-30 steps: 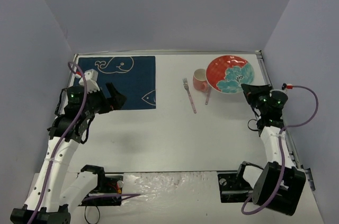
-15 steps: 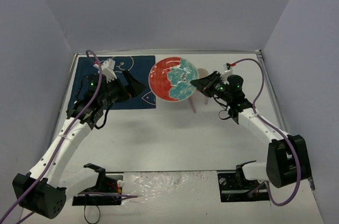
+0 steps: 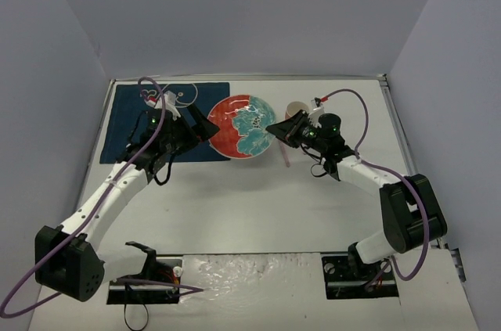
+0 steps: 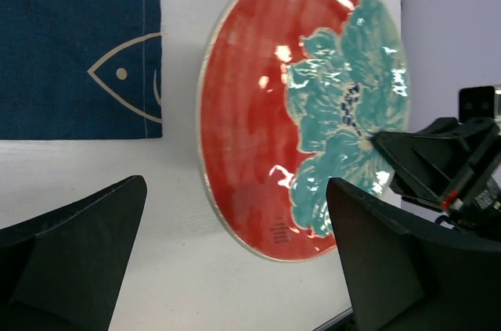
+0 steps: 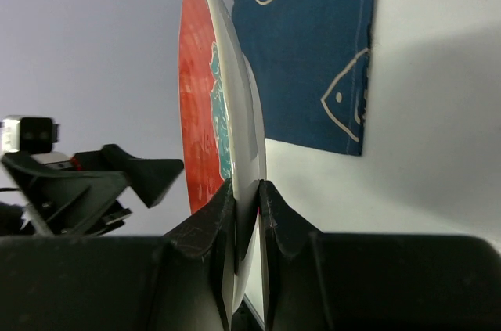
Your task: Set the dinner table for one person
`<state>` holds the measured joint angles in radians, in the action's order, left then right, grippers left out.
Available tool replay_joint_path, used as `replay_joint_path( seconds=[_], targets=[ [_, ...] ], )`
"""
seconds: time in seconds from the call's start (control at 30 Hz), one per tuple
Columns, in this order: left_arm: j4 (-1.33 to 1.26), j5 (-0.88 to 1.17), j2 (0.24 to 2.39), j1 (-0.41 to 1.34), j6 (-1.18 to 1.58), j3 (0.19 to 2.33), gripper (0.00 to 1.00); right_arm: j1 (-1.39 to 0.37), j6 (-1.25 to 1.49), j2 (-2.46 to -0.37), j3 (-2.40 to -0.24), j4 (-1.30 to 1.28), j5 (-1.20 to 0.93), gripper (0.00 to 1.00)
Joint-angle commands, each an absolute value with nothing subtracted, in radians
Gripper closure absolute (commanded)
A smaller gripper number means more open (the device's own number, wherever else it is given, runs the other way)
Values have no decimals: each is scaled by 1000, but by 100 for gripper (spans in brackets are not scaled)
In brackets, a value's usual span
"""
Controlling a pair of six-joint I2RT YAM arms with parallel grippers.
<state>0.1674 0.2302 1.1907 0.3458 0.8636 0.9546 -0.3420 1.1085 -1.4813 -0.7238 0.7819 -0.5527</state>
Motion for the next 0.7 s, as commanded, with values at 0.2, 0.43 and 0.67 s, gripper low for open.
replay_joint_path(
  seconds=[0.2,0.43,0.67],
  targets=[
    [-56,294,1241,348,955,938,14,-351,1237,-1482,-782,1234,-643,100],
    [-171,349,1241,348,1001,901,34,-352,1283,-1513,-761,1312,-650,100],
    [-236,359,1235,348,1043,873,52,-356,1295,-1525,-752,1338,-650,100]
  ],
)
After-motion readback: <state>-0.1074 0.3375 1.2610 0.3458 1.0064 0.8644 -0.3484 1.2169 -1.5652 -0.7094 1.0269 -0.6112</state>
